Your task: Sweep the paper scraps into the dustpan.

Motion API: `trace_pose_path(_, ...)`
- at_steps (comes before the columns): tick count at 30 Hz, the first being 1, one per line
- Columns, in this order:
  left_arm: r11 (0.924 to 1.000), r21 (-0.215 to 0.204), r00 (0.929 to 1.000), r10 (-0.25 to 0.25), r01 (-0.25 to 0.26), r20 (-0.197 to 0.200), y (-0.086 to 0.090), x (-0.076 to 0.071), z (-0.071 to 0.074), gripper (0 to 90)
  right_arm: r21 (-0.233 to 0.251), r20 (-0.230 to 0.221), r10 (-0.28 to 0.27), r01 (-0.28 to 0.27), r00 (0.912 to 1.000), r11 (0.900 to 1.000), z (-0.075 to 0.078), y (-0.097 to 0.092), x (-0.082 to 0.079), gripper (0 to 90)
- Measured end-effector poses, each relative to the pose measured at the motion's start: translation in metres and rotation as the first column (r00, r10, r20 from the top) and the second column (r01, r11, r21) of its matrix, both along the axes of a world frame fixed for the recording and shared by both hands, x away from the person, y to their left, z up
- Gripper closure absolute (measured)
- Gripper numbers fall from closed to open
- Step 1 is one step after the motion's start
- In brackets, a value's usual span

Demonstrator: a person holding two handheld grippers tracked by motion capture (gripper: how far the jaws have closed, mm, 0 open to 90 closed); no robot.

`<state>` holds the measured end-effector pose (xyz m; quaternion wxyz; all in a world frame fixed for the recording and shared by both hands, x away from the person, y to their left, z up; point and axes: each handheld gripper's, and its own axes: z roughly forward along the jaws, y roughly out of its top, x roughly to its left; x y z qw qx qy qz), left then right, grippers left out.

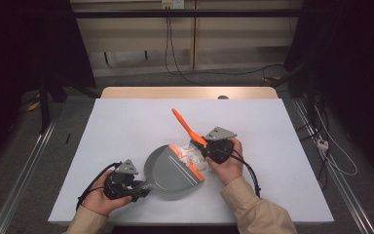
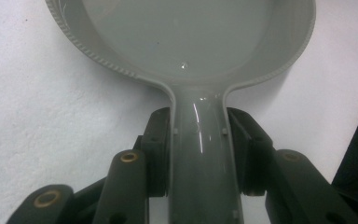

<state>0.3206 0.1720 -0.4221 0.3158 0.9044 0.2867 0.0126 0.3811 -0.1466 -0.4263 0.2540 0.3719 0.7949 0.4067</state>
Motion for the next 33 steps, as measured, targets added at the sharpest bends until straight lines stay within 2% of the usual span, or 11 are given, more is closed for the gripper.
trace_pose_path(7,0.9999,-0.010,1.0000,0.007,-0.007,0.000,-0.005,0.000,-0.001,62.2,0.008,0.006,-0.002,0.002,1.0000,1.0000,0.000,0.009,-0.005,71.3)
trace_pose_path(8,0.9999,-0.012,1.0000,0.008,-0.008,-0.001,-0.005,0.000,-0.001,62.2,0.021,0.001,0.003,-0.003,1.0000,0.9998,0.000,0.011,-0.006,71.3)
trace_pose_path(10,0.9999,-0.013,1.0000,0.008,-0.008,0.000,-0.007,0.001,-0.001,62.3,0.078,-0.022,0.025,-0.024,0.9994,0.9967,0.000,0.016,-0.007,71.3)
trace_pose_path(11,0.9999,-0.015,1.0000,0.008,-0.008,-0.003,-0.007,0.001,-0.001,62.2,0.087,-0.026,0.040,-0.038,0.9988,0.9955,-0.001,0.020,-0.008,71.3)
trace_pose_path(13,0.9998,-0.015,0.9999,0.010,-0.010,0.002,-0.007,0.000,-0.001,62.2,0.069,-0.009,0.057,-0.056,0.9983,0.9960,0.000,0.028,-0.011,71.3)
trace_pose_path(16,0.9997,-0.023,0.9999,0.013,-0.013,0.002,-0.007,0.000,-0.002,62.2,0.090,0.010,0.082,-0.082,0.9966,0.9926,0.004,0.037,-0.013,71.3)
trace_pose_path(20,0.9996,-0.025,0.9999,0.010,-0.010,0.003,-0.006,0.000,-0.002,62.2,0.162,-0.005,0.127,-0.125,0.9918,0.9789,0.008,0.043,-0.015,71.3)
trace_pose_path(23,0.9997,-0.022,1.0000,0.005,-0.005,0.003,-0.005,-0.001,-0.002,62.2,0.164,0.035,0.135,-0.139,0.9902,0.9766,0.013,0.043,-0.018,71.3)
trace_pose_path(28,0.9996,-0.027,1.0000,0.005,-0.005,0.003,-0.005,-0.002,-0.002,62.2,0.189,0.046,0.098,-0.104,0.9942,0.9764,0.023,0.033,-0.016,71.3)
trace_pose_path(33,0.9997,-0.025,1.0000,-0.005,0.005,0.000,-0.002,-0.002,-0.002,62.2,0.209,0.038,0.073,-0.080,0.9966,0.9747,0.024,0.023,-0.011,71.3)
